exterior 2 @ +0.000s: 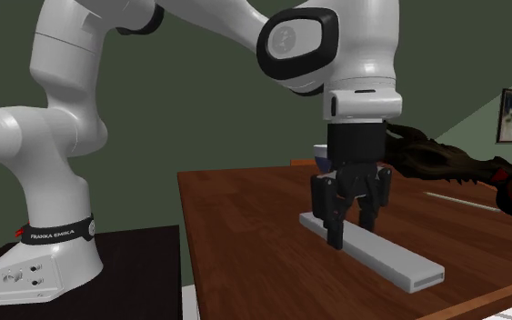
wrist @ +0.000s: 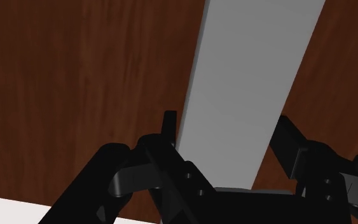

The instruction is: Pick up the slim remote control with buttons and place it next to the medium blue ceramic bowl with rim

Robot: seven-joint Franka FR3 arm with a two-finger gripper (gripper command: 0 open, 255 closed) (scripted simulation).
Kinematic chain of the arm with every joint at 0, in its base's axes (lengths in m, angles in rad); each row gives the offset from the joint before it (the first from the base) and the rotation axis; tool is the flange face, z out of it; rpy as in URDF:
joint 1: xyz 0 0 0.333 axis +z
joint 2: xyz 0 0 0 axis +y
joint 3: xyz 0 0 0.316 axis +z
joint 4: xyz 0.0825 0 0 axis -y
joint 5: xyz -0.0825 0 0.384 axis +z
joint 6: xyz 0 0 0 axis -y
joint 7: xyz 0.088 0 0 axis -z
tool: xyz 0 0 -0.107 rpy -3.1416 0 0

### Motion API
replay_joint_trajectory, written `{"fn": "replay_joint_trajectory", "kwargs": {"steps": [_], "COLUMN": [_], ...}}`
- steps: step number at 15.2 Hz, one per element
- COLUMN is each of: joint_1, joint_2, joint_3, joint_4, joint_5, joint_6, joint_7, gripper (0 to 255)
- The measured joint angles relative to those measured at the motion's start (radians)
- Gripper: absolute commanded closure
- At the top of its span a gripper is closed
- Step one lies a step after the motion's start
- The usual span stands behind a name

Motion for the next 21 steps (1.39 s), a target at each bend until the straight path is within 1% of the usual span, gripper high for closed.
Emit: {"fn": "replay_joint_trajectory", "kwargs": {"steps": [12, 21], "joint_1": [0.007, 0.008], "joint_2": [-0.072, -0.105], "joint_3": [-0.008, -0.012], "joint_4": [0.065, 0.146], "joint_5": [-0.028, -0.041], "joint_6": [-0.135, -0.246], "joint_7": [0.020, 0.030], "gripper": [255, 255]}}
